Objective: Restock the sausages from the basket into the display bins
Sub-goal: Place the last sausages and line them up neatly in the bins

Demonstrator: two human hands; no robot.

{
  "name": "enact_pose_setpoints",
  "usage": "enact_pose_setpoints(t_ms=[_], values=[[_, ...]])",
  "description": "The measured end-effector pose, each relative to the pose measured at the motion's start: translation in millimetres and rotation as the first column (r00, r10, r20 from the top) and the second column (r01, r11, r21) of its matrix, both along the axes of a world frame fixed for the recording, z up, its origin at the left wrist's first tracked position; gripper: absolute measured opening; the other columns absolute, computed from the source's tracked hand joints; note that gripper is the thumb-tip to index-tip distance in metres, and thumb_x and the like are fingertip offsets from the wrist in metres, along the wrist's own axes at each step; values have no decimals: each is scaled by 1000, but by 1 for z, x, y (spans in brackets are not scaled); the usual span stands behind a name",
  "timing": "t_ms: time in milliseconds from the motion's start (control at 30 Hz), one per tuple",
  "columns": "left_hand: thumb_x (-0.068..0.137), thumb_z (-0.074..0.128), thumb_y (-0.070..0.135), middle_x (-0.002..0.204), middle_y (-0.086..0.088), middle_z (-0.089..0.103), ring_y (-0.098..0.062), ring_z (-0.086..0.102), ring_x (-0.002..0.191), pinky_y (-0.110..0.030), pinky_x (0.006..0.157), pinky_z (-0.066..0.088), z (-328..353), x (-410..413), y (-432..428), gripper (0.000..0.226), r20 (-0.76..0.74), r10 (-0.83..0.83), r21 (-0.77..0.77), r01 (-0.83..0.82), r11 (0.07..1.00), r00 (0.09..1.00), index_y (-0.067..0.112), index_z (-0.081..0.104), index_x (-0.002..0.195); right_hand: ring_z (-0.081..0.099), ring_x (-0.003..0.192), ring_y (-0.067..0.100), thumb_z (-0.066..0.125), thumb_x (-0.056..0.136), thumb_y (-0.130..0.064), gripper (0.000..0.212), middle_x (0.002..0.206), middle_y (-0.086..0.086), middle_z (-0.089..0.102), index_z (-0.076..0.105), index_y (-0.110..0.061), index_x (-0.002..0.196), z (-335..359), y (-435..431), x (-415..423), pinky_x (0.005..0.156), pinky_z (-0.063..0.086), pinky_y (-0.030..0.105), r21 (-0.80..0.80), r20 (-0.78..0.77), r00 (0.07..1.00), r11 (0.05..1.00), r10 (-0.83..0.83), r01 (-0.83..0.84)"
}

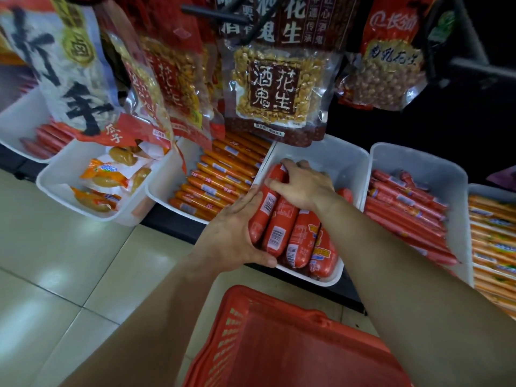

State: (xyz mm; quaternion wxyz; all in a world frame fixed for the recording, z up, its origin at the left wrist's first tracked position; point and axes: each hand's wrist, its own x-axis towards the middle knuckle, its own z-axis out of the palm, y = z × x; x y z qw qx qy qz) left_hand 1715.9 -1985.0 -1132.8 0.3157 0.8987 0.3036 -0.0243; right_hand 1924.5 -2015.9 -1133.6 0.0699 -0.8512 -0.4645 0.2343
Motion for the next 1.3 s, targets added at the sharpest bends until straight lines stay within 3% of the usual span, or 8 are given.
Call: enact_pose_setpoints(t_ms=[167, 300, 400, 533, 667, 800, 1200, 1300], values=[[54, 86, 64, 162, 24, -7, 4, 2, 145, -27, 120, 2, 3, 0, -3, 140, -8, 2, -9, -3, 1000, 1000, 31, -2, 158, 58, 117, 25, 45, 81, -76, 65, 125, -4, 64, 44, -38, 134, 9, 6, 7, 106, 33, 49, -60, -97, 995, 998, -37, 31], [53, 86, 65, 163, 23, -5, 4, 2, 146, -28, 121, 3, 4, 0, -3, 140, 4, 12, -21, -12, 1000, 1000, 31, -1, 158, 57, 121, 26, 47, 82, -75, 68, 133, -3, 61, 41, -38, 140, 10, 6, 11, 106, 37, 48, -87, -116, 993, 996, -32, 22], [52, 84, 67, 163, 24, -3, 4, 3, 146, -28, 121, 7, 1, -1, -2, 139, 13, 26, -12, -25, 1000, 1000, 30, 2, 158, 41, 137, 29, 43, 87, -73, 80, 154, 3, 40, 23, -33, 154, 9, -1, 6, 115, 26, 50, -84, -35, 999, 996, 34, -37], [50, 80, 75, 164, 21, -2, -4, 2, 151, -36, 124, 15, 0, -2, -1, 140, 7, 28, 5, -28, 1000, 1000, 27, 7, 159, 24, 144, 32, 43, 91, -60, 80, 153, 7, 26, 11, -28, 157, 9, -59, -18, 121, 13, 51, 126, 133, 991, 992, -20, 3], [50, 77, 78, 165, 18, -2, -9, 1, 152, -42, 124, 14, 5, -2, -3, 140, -29, 21, 15, -21, 1000, 999, 27, 6, 159, -4, 152, 32, 32, 97, -58, 79, 164, 14, 3, 6, -16, 158, 1, -129, -50, 123, 0, 49, 35, 200, 972, 993, -119, 115], [56, 78, 74, 166, 11, 2, -12, 2, 152, -37, 124, 8, 6, -3, -9, 136, -22, 25, 60, -24, 998, 999, 23, 7, 160, -17, 151, 29, 8, 100, -59, 76, 164, 16, -15, -5, -12, 158, -13, -140, -61, 122, -10, 47, -16, 256, 965, 998, -59, 65], [59, 71, 79, 166, 7, 13, -14, 11, 152, -45, 123, 17, -8, 5, -13, 126, -32, 109, 153, -103, 983, 993, 24, 17, 158, -1, 153, 35, 8, 96, -65, 80, 165, 19, -2, 2, -16, 159, -5, -129, -41, 123, 2, 49, -34, 320, 947, 999, 25, -15], [62, 76, 72, 163, 2, 25, -20, 21, 150, -46, 120, 25, 6, 10, -23, 120, -55, 137, 167, -126, 978, 989, 24, 20, 157, 17, 150, 33, 17, 99, -58, 73, 162, 15, 21, 18, -13, 157, 12, -142, -48, 122, 10, 51, 80, 333, 943, 997, -17, -10]])
